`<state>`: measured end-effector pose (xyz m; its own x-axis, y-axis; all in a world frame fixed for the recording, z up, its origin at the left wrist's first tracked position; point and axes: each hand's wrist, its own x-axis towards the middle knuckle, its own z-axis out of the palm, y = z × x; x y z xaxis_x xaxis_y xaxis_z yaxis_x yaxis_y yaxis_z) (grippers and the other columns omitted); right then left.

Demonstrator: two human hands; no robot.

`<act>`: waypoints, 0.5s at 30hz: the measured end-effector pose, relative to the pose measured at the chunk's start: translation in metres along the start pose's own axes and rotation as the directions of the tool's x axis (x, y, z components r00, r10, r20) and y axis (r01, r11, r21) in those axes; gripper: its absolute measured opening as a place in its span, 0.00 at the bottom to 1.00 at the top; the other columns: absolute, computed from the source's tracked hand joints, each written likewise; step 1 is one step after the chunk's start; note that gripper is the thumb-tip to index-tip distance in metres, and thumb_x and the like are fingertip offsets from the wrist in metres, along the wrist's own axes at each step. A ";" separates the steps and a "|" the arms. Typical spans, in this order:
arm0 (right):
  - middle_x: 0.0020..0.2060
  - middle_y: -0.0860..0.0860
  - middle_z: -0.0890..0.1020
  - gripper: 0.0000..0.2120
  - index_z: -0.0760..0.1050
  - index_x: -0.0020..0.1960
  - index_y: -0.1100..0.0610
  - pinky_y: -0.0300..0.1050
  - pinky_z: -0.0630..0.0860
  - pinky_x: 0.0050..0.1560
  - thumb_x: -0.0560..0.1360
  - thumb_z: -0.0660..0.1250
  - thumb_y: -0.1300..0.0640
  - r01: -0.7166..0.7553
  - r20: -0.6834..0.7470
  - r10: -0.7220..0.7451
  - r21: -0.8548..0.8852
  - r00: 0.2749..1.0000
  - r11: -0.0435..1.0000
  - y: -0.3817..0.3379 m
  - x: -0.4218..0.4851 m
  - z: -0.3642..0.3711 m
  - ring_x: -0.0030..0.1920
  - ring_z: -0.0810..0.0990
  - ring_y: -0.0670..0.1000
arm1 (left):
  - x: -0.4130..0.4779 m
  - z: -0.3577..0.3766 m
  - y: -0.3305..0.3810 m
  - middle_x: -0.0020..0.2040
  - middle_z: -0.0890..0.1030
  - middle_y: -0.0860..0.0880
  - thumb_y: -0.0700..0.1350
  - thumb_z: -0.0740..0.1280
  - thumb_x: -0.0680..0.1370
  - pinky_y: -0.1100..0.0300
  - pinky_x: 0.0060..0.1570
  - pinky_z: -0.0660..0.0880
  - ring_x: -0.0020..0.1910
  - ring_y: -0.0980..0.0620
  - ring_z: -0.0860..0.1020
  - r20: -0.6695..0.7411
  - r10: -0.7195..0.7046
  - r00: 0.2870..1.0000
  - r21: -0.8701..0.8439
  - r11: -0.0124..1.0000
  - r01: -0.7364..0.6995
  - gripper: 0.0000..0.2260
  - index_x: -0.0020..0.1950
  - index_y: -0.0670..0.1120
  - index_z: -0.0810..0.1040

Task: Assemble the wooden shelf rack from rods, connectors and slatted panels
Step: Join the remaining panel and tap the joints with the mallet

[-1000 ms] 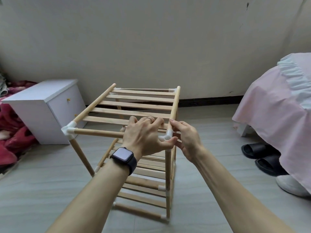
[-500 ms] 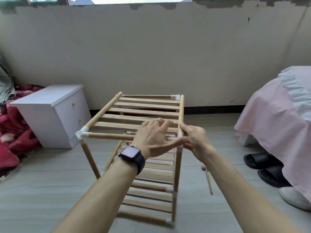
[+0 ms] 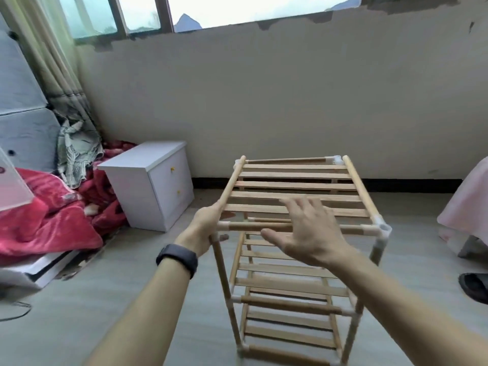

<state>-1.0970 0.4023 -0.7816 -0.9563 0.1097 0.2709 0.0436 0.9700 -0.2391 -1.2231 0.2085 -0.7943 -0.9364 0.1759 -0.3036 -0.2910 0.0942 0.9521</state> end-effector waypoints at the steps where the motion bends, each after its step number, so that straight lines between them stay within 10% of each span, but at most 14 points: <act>1: 0.73 0.51 0.69 0.43 0.62 0.77 0.49 0.57 0.66 0.69 0.71 0.57 0.24 0.049 0.075 -0.043 -0.077 0.996 0.996 -0.013 0.006 0.007 0.72 0.65 0.54 | 0.002 0.004 -0.003 0.61 0.79 0.44 0.56 0.59 0.84 0.46 0.51 0.79 0.59 0.43 0.79 -0.003 0.008 1.000 -0.038 0.999 -0.008 0.16 0.64 0.48 0.77; 15: 0.60 0.53 0.74 0.28 0.70 0.66 0.51 0.53 0.70 0.57 0.69 0.66 0.42 -0.009 0.129 0.032 -0.175 0.991 0.985 -0.049 0.069 0.034 0.61 0.71 0.57 | 0.025 0.016 -0.004 0.51 0.83 0.48 0.57 0.63 0.79 0.55 0.39 0.76 0.45 0.49 0.80 -0.112 0.052 0.992 -0.229 0.970 -0.076 0.16 0.52 0.48 0.84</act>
<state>-1.1752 0.3553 -0.7830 -0.9837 0.1121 0.1407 0.1023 0.9919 -0.0752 -1.2422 0.2280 -0.8064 -0.9663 0.0693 -0.2481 -0.2558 -0.1469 0.9555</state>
